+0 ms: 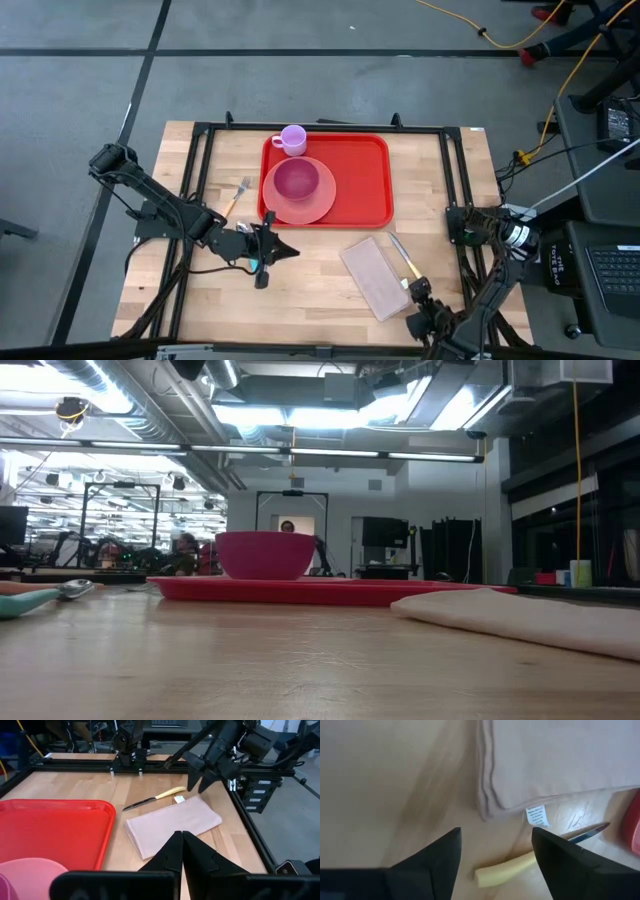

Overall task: Set up tray
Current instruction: Put the brown napkin on the red tray

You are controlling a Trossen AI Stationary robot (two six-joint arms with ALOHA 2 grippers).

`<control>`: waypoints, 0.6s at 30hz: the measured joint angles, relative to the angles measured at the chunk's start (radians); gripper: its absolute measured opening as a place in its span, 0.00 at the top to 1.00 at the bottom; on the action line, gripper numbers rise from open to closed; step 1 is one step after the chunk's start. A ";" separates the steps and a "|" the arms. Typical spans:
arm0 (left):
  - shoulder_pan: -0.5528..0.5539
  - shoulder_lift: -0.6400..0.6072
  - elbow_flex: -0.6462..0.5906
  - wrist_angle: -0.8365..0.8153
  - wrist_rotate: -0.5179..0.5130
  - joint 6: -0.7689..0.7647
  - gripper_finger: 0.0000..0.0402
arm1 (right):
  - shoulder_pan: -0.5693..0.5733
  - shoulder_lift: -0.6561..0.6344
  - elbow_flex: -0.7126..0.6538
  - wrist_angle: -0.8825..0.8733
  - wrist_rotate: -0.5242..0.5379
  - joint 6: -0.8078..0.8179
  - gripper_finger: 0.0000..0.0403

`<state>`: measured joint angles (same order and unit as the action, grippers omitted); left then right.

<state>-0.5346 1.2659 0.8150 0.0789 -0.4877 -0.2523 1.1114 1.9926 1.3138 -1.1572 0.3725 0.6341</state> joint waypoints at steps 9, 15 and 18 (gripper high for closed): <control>0.000 0.000 0.000 0.000 -0.025 0.001 1.00 | 0.000 0.000 -0.063 0.060 0.090 -0.111 0.39; 0.000 0.000 0.000 0.000 -0.028 -0.024 0.99 | 0.000 -0.007 -0.114 0.127 0.082 -0.203 0.39; 0.000 0.000 0.000 0.000 -0.028 -0.026 0.99 | 0.001 -0.007 -0.122 0.141 0.109 -0.210 0.39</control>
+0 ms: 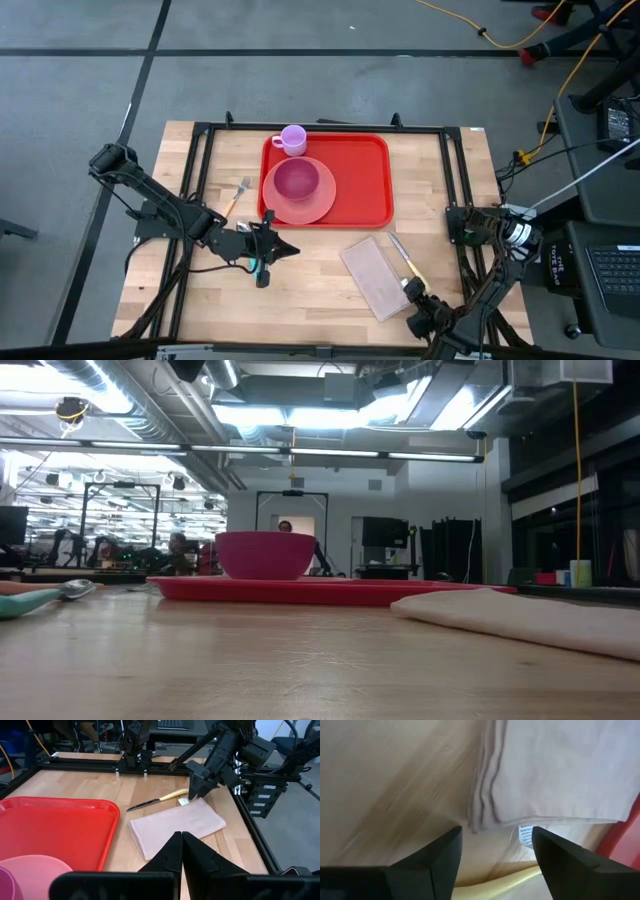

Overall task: Set up tray
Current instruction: Put the brown napkin on the red tray

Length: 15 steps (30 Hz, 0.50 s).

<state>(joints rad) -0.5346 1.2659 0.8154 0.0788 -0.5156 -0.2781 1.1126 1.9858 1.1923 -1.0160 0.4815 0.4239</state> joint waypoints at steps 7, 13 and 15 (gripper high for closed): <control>0.000 0.000 0.000 0.000 0.000 0.000 0.99 | 0.001 0.002 0.003 0.024 0.041 -0.061 0.39; 0.000 0.000 0.000 0.000 0.000 0.000 1.00 | 0.000 0.005 0.002 0.038 0.069 -0.066 0.43; 0.000 0.000 0.000 0.000 0.000 0.000 1.00 | 0.000 0.006 0.002 0.042 0.072 -0.064 0.45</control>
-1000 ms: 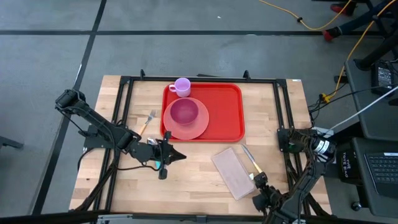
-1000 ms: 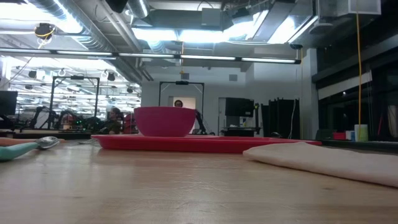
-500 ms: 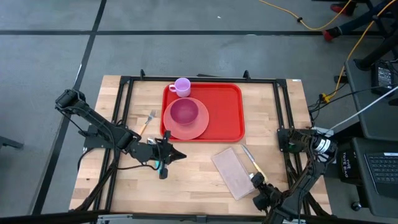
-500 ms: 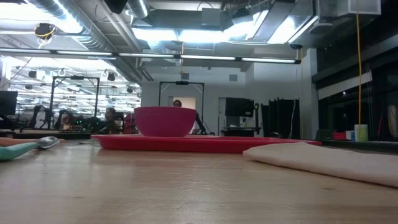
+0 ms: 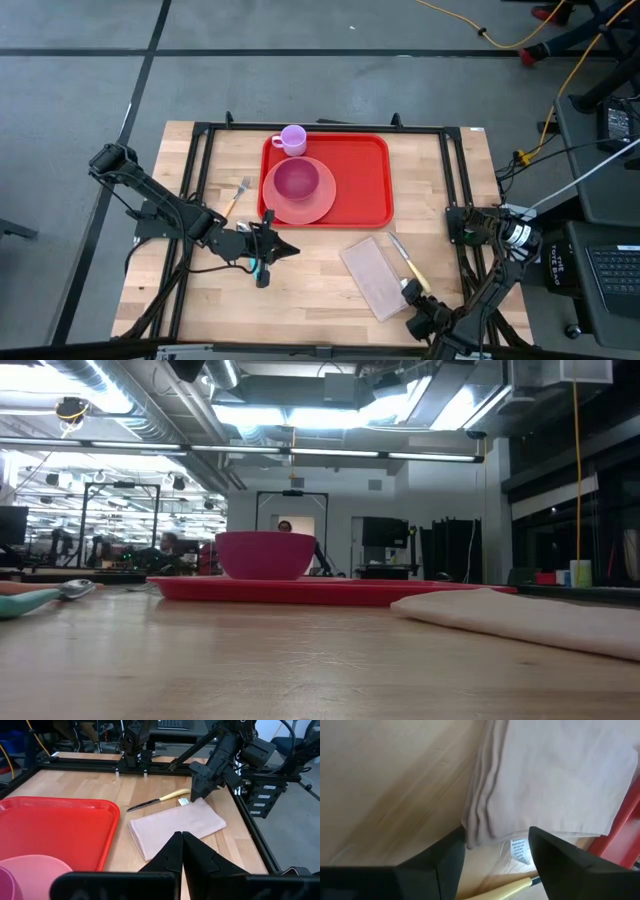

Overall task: Set up tray
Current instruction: Put the brown napkin on the red tray

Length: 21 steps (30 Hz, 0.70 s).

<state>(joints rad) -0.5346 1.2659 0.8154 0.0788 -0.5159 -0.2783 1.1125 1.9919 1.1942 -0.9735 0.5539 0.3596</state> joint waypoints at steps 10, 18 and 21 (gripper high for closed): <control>0.000 0.000 0.000 0.000 0.000 0.000 1.00 | -0.001 0.002 -0.002 0.031 0.034 0.001 0.49; 0.000 0.000 0.000 0.000 0.000 0.000 0.99 | -0.012 0.002 -0.002 0.101 0.056 -0.024 0.49; 0.000 0.000 0.000 0.000 0.000 0.000 0.99 | -0.023 0.002 -0.002 0.132 0.065 -0.063 0.49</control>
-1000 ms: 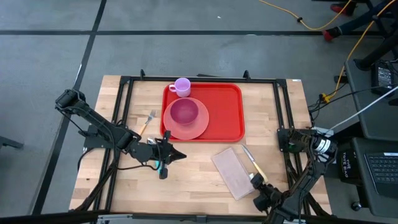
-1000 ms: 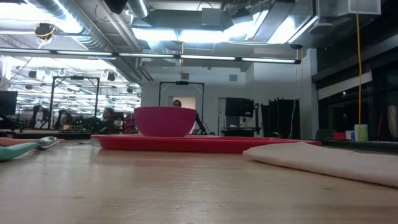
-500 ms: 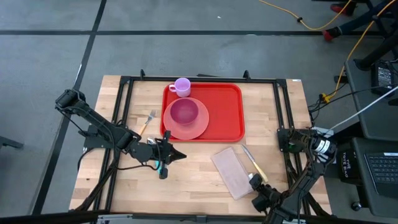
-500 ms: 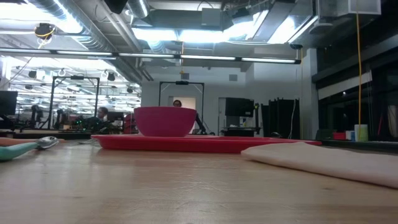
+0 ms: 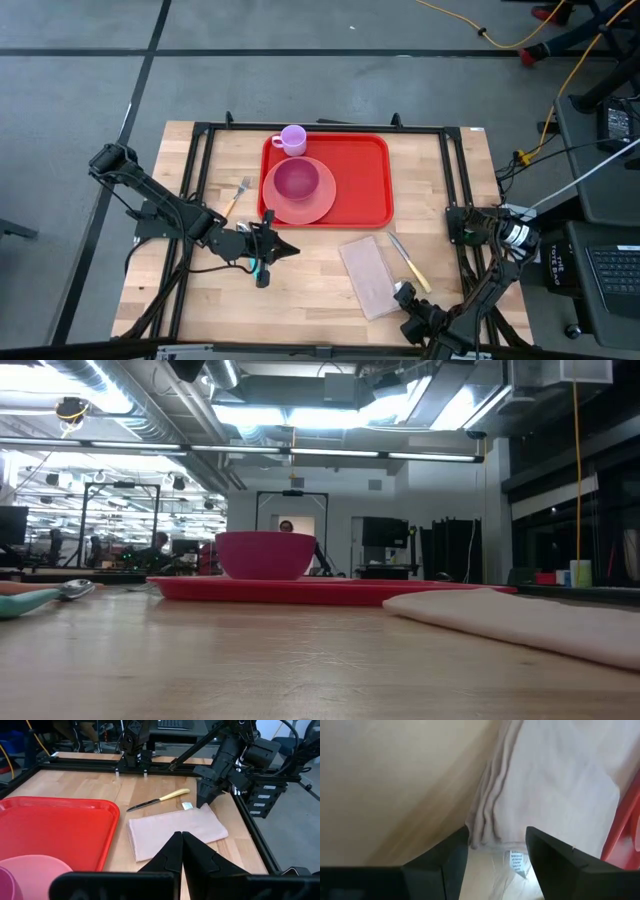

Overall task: Set up tray
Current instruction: Put the brown napkin on the red tray

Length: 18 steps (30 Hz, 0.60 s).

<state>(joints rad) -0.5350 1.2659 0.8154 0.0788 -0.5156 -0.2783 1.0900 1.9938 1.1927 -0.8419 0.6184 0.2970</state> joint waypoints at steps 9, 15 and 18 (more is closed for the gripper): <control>0.000 0.000 0.000 0.000 0.001 0.000 0.99 | -0.045 0.003 0.002 0.046 0.071 -0.041 0.49; 0.000 0.000 0.000 0.000 0.002 0.000 1.00 | -0.051 0.002 0.001 0.054 0.131 -0.048 0.49; 0.000 0.000 0.000 0.000 0.003 0.001 0.99 | -0.062 0.002 0.001 0.061 0.070 -0.067 0.49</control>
<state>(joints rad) -0.5350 1.2659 0.8154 0.0784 -0.5125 -0.2773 1.0280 1.9957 1.1938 -0.7809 0.6887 0.2302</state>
